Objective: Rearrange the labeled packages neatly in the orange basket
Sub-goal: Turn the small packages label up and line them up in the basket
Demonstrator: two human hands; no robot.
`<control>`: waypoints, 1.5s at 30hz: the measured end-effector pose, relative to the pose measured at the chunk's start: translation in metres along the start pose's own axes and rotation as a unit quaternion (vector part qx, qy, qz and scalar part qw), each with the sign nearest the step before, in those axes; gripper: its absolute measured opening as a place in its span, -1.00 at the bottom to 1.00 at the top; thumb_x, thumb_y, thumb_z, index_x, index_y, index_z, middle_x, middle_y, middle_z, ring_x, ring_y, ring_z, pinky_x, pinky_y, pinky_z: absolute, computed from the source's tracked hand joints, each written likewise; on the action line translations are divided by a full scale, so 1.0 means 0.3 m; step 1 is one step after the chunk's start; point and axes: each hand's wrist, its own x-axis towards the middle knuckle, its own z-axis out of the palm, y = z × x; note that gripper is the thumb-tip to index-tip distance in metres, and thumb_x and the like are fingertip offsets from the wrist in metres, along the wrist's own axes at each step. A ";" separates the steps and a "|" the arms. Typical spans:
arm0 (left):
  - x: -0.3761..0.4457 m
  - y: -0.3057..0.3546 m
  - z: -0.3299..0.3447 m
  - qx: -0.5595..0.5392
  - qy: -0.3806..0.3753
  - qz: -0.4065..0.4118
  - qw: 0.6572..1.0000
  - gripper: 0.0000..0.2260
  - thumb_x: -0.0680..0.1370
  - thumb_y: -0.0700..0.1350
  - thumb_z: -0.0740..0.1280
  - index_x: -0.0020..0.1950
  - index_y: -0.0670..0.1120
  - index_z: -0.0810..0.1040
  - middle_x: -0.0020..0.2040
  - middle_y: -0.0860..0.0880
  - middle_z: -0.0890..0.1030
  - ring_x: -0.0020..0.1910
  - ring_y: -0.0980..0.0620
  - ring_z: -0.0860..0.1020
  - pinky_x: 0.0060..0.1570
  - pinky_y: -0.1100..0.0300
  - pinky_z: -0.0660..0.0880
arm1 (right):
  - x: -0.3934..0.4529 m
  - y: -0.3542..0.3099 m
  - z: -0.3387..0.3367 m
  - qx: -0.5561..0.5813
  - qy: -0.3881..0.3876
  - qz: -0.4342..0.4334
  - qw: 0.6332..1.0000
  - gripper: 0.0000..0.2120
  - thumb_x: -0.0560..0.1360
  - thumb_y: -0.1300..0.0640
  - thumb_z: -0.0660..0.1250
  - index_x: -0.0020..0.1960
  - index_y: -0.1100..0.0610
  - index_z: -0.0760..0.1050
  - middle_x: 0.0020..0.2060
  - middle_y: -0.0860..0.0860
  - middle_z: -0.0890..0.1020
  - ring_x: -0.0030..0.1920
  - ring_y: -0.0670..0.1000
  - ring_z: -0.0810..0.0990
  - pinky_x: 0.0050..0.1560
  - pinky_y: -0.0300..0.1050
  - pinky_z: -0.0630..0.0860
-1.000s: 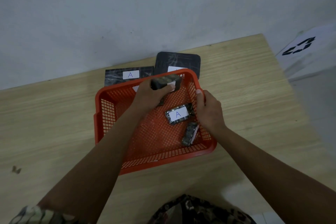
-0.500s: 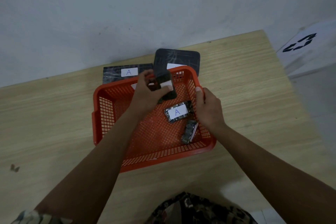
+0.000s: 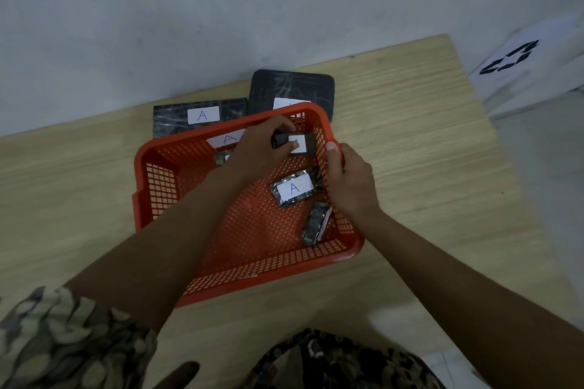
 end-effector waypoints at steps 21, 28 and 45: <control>-0.040 -0.060 0.011 0.133 -0.015 0.087 0.987 -0.46 0.45 -0.06 0.47 0.41 -0.07 0.44 0.35 -0.12 0.52 0.30 -0.10 0.50 0.24 0.05 0.46 | 0.002 -0.001 0.000 -0.005 -0.004 0.010 1.000 -0.63 0.69 -0.06 0.10 -0.12 0.12 0.51 -0.31 -0.05 0.60 -0.29 -0.11 0.55 -0.30 -0.12 0.35; -0.037 -0.060 0.028 0.124 0.009 0.077 0.989 -0.49 0.46 -0.07 0.47 0.38 -0.14 0.48 0.35 -0.12 0.53 0.34 -0.09 0.48 0.32 0.05 0.40 | 0.003 -0.003 -0.002 -0.012 -0.009 0.013 1.000 -0.63 0.69 -0.07 0.09 -0.12 0.11 0.50 -0.31 -0.06 0.59 -0.29 -0.16 0.53 -0.34 -0.25 0.34; -0.311 -0.021 0.127 0.138 0.046 0.031 0.989 -0.52 0.40 0.06 0.50 0.28 -0.06 0.59 0.21 -0.03 0.59 0.16 -0.01 0.55 0.07 0.14 0.51 | -0.001 -0.009 -0.004 0.004 -0.007 0.017 1.000 -0.59 0.68 -0.13 0.07 -0.10 0.11 0.53 -0.28 -0.04 0.61 -0.24 -0.06 0.59 -0.19 -0.03 0.52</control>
